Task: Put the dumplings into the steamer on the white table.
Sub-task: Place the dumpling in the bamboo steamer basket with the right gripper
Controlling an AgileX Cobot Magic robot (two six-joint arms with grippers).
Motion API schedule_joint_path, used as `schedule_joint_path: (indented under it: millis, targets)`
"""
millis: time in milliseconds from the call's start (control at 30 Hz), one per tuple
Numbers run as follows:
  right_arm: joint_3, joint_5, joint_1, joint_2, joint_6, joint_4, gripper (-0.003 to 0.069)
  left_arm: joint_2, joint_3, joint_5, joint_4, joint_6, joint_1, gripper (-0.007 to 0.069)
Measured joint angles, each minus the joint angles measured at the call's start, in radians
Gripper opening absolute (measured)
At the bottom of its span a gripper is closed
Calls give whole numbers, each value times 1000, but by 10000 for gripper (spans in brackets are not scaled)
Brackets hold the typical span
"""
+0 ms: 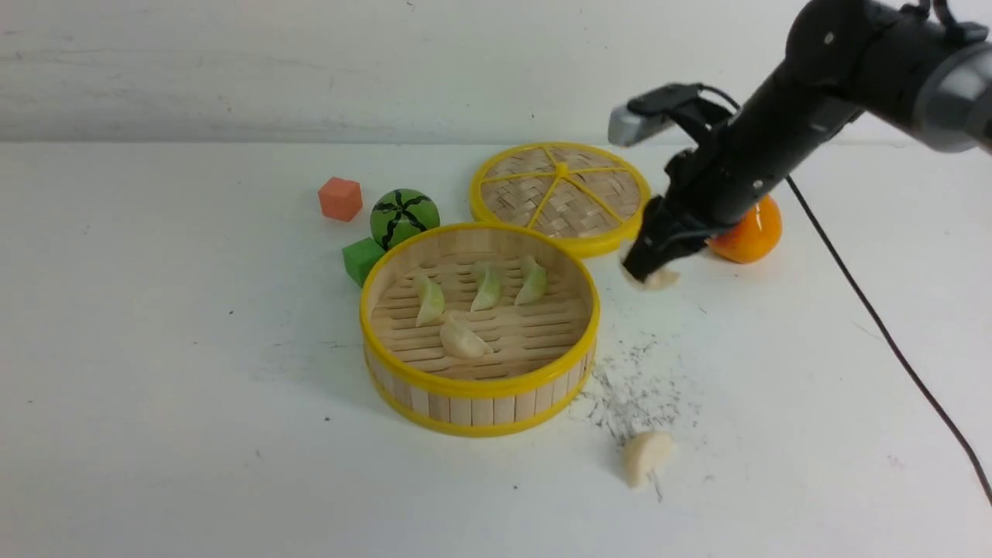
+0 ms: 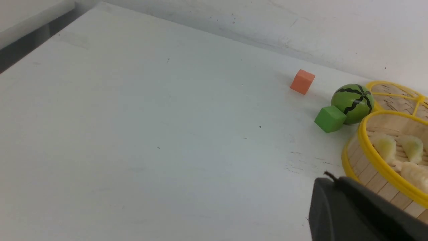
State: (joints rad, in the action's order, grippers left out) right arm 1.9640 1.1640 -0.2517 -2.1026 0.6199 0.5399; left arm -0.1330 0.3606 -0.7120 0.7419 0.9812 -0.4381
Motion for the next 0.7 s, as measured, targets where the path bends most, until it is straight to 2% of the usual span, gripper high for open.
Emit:
schedule_joint_path:
  millis: [67, 167, 300, 400, 533, 700]
  targets:
    - [3, -44, -63, -6, -8, 45, 77, 0, 0, 0, 0, 0, 0, -11]
    - [3, -152, -146, -54, -34, 60, 0, 0, 0, 0, 0, 0, 0, -11]
    - [2, -279, -204, -127, -44, 45, -6, 0, 0, 0, 0, 1, 0, -11]
    - [0, -312, -208, -149, -60, 29, -6, 0, 0, 0, 0, 1, 0, -8]
    - [1, -310, -208, -146, -63, 11, -6, 0, 0, 0, 0, 1, 0, -4]
    - [0, -174, -208, -69, -63, -151, 1, 0, 0, 0, 0, 1, 0, -1]
